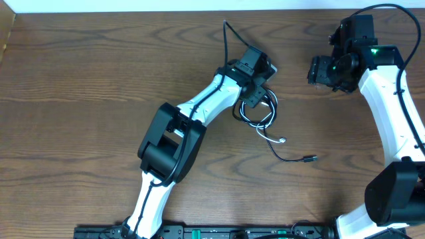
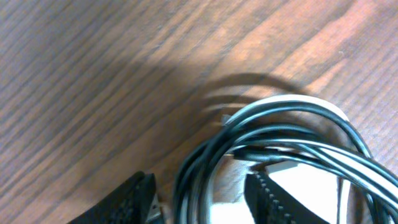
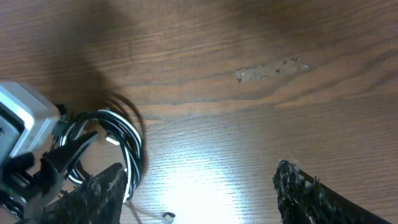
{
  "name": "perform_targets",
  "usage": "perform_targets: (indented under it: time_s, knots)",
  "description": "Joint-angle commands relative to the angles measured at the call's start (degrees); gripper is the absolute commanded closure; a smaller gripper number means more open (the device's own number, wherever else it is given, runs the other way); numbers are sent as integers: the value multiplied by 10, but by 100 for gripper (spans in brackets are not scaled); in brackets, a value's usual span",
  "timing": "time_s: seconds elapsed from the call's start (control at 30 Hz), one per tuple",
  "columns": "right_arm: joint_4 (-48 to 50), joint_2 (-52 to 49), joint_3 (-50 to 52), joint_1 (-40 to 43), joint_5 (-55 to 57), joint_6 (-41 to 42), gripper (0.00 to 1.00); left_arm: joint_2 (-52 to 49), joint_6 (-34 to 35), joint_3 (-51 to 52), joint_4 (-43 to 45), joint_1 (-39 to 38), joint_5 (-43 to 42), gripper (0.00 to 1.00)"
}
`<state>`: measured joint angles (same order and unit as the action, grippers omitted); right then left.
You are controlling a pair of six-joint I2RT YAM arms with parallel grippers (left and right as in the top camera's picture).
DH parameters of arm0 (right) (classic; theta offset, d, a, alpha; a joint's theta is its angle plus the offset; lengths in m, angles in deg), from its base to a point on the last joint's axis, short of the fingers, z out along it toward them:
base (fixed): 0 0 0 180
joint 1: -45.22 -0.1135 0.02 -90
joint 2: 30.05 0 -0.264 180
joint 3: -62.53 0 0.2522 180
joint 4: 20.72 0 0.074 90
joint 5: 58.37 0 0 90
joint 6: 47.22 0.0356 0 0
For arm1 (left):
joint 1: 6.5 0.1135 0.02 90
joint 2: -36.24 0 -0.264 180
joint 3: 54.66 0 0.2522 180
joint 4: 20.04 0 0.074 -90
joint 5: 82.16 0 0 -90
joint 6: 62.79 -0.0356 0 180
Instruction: Untangle cables
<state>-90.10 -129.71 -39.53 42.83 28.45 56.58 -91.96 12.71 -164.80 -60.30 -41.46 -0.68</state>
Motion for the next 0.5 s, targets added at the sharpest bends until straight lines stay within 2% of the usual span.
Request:
perform_targets:
  time_s: [0.0,0.23,0.47]
  knots:
    - [-4,-1,8,-3,-3,-7,27,-10,-16,-14,1,2,23,54]
    - [-6,-1,8,-3,-4,-7,27,-17,-15,-14,1,1,26,66]
    - [-6,-1,8,-3,-5,-7,27,-22,-15,-14,1,1,26,67]
